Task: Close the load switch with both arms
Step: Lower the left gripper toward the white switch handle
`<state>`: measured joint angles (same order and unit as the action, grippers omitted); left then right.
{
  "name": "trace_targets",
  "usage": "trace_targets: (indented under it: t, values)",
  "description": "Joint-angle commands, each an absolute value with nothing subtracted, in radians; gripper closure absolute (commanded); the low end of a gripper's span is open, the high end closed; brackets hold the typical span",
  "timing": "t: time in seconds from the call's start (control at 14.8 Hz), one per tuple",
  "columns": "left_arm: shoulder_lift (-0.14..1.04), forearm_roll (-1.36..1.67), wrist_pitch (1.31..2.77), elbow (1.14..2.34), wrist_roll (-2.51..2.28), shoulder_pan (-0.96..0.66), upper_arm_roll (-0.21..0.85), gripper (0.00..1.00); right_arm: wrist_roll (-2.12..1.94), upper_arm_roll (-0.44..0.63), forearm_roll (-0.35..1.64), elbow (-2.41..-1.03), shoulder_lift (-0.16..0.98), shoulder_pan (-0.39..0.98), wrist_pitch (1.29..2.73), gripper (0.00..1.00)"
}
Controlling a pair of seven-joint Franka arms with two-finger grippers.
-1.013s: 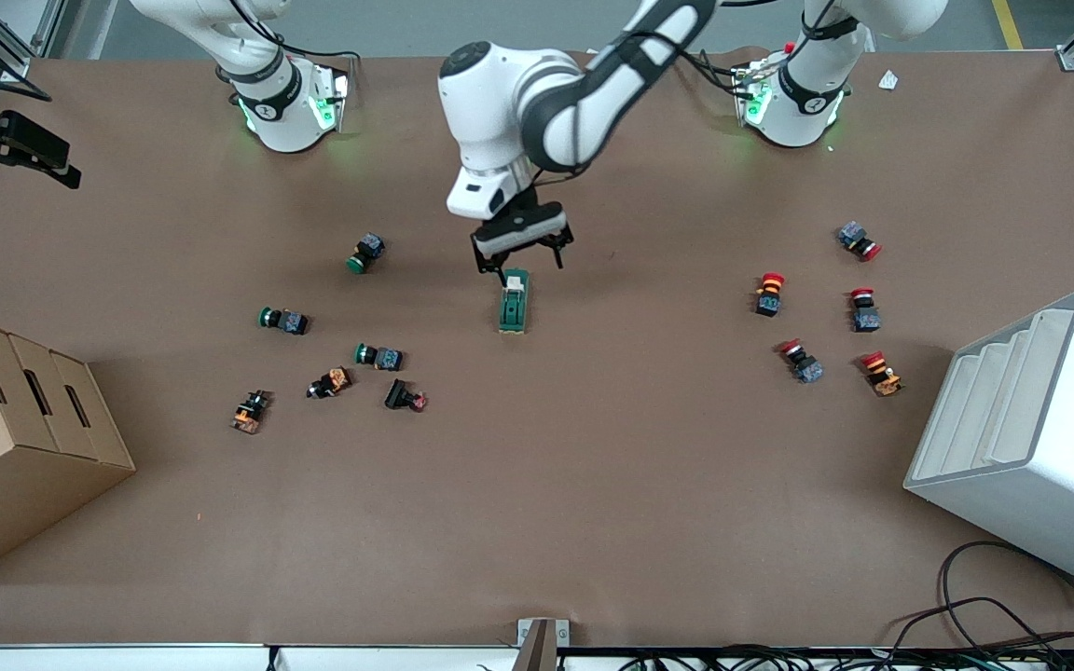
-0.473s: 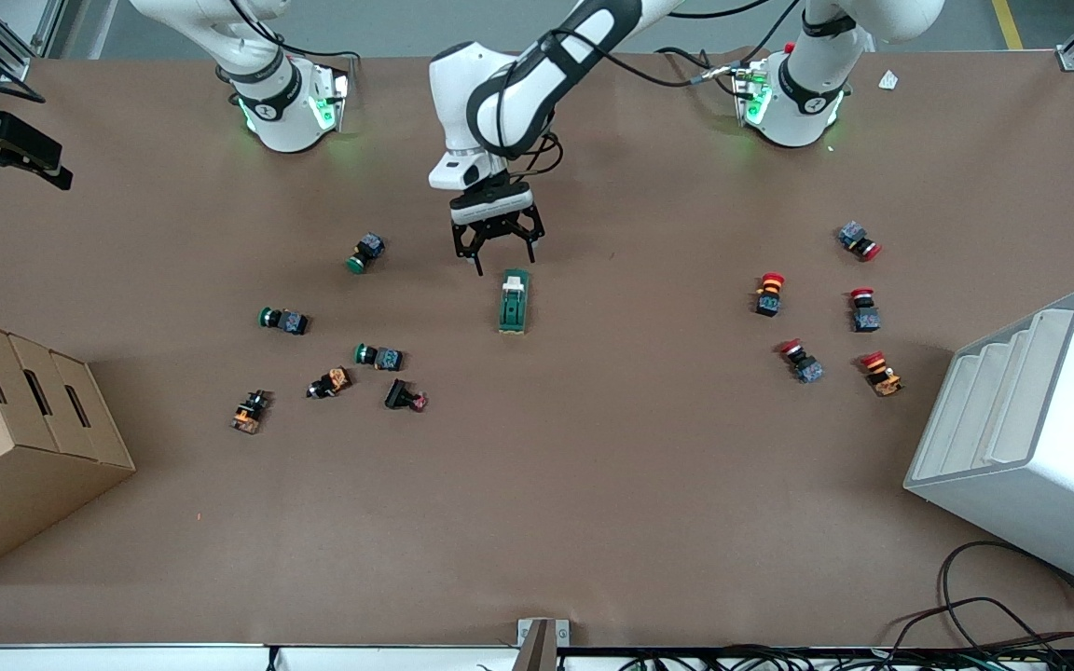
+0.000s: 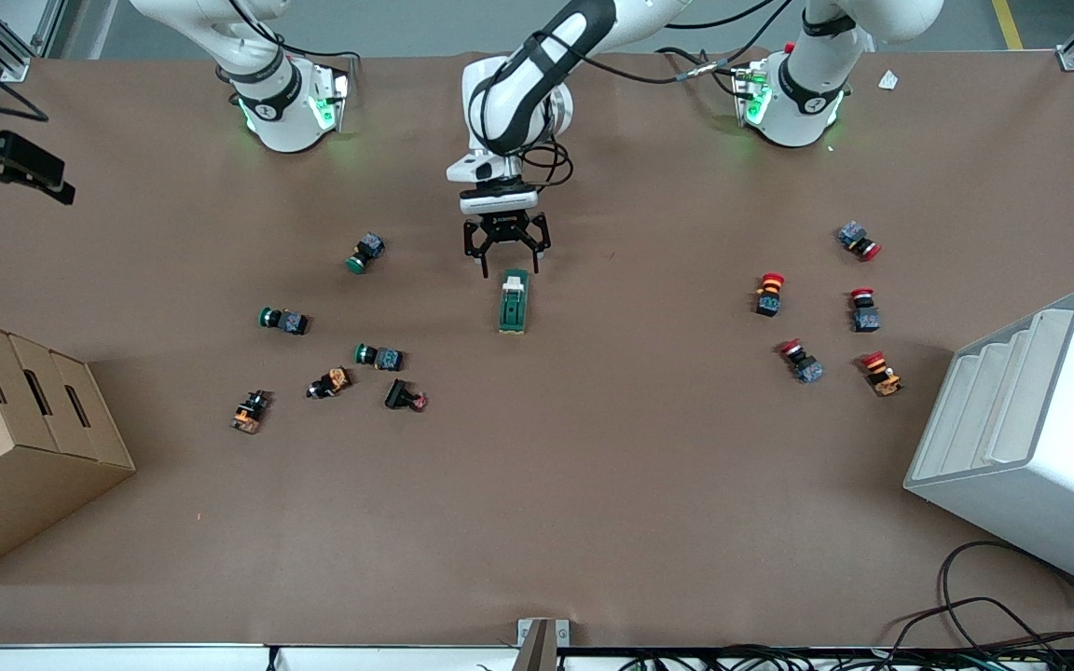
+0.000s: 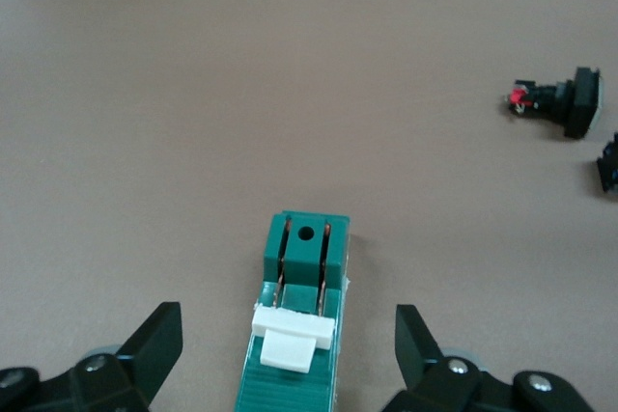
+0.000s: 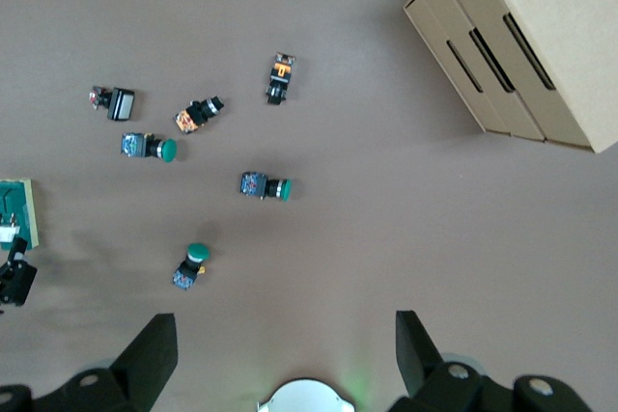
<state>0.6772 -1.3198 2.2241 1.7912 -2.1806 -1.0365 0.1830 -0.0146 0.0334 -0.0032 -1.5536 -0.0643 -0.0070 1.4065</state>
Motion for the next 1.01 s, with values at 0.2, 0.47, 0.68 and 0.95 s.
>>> trace_targets:
  t: [0.2,0.47,0.68,0.95]
  values:
    - [0.703,-1.534,2.269,1.847,-2.292,-1.037,0.181,0.03,-0.020,0.029,0.005,-1.534,-0.006,0.003,1.451,0.00]
    - [0.707,-1.687,2.269,1.882,-2.365,-1.023,0.181,0.03,0.136,0.028,0.109,-1.551,0.032,0.009,1.471,0.00]
    - [0.726,-1.721,2.270,1.878,-2.378,-1.022,0.178,0.02,0.361,0.026,0.127,-1.591,0.052,0.098,1.548,0.00]
    - [0.742,-1.788,2.269,1.879,-2.426,-1.008,0.176,0.02,0.589,0.026,0.182,-1.605,0.103,0.215,1.589,0.00]
